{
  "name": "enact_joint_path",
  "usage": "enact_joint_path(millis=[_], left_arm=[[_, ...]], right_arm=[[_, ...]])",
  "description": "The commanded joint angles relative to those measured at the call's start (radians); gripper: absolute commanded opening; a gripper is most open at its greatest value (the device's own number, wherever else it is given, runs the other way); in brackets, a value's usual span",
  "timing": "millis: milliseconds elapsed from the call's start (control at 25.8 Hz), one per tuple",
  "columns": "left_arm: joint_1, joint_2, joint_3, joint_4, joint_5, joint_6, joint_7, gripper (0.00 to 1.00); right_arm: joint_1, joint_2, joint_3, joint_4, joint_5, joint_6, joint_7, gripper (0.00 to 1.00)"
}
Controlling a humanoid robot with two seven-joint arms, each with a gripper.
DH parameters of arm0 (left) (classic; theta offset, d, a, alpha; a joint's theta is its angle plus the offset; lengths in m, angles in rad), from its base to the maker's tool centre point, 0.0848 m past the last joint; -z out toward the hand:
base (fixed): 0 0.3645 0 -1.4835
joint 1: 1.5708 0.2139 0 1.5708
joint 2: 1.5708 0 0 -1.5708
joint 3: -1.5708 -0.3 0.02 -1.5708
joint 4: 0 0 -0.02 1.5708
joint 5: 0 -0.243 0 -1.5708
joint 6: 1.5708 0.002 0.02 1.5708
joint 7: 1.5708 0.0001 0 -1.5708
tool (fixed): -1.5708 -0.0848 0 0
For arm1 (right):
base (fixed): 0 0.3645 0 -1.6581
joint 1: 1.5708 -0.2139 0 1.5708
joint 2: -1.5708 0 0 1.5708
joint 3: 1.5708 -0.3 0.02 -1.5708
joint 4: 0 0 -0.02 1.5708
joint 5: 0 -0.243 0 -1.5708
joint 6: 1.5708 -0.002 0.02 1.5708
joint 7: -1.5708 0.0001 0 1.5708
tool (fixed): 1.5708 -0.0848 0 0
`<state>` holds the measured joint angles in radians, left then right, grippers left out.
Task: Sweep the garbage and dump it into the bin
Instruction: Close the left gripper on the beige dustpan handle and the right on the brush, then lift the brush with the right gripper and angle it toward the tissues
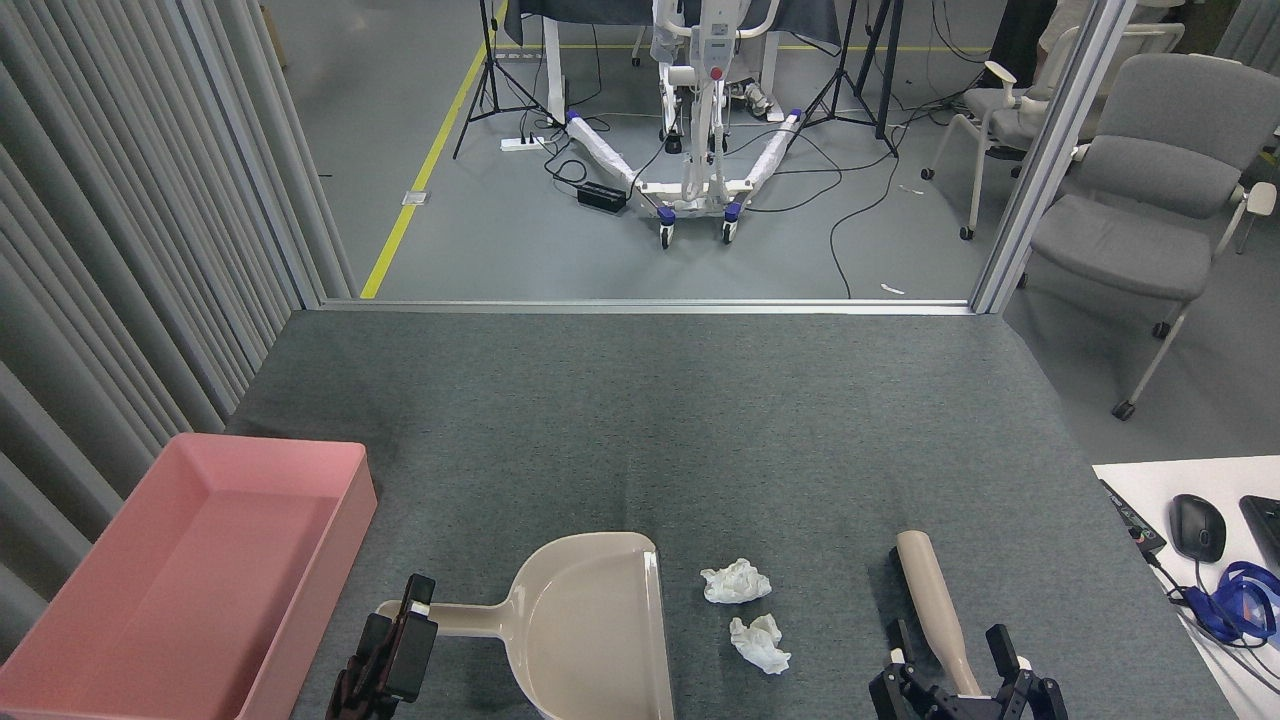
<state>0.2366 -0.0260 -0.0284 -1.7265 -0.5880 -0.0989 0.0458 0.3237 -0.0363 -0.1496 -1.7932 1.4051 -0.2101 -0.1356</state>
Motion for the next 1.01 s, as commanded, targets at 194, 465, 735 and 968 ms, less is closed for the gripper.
enact_joint_path(millis=[194, 465, 735, 968], left_arm=[[0.010, 0.003, 0.013, 0.090, 0.073, -0.015, -0.004, 1.00], [-0.037, -0.012, 0.068, 0.240, 0.073, -0.087, -0.003, 1.00], [-0.111, -0.012, 0.082, 0.291, 0.074, -0.094, -0.001, 1.00], [-0.157, -0.012, 0.082, 0.321, 0.074, -0.087, -0.003, 1.00]], right_arm=[[0.006, -0.004, -0.010, 0.000, 0.000, 0.000, -0.004, 1.00], [0.069, -0.037, -0.067, 0.000, -0.017, -0.028, 0.007, 1.00], [0.101, -0.051, -0.177, 0.000, -0.071, -0.098, 0.007, 1.00], [0.109, -0.053, -0.169, 0.011, -0.071, -0.097, 0.007, 1.00]])
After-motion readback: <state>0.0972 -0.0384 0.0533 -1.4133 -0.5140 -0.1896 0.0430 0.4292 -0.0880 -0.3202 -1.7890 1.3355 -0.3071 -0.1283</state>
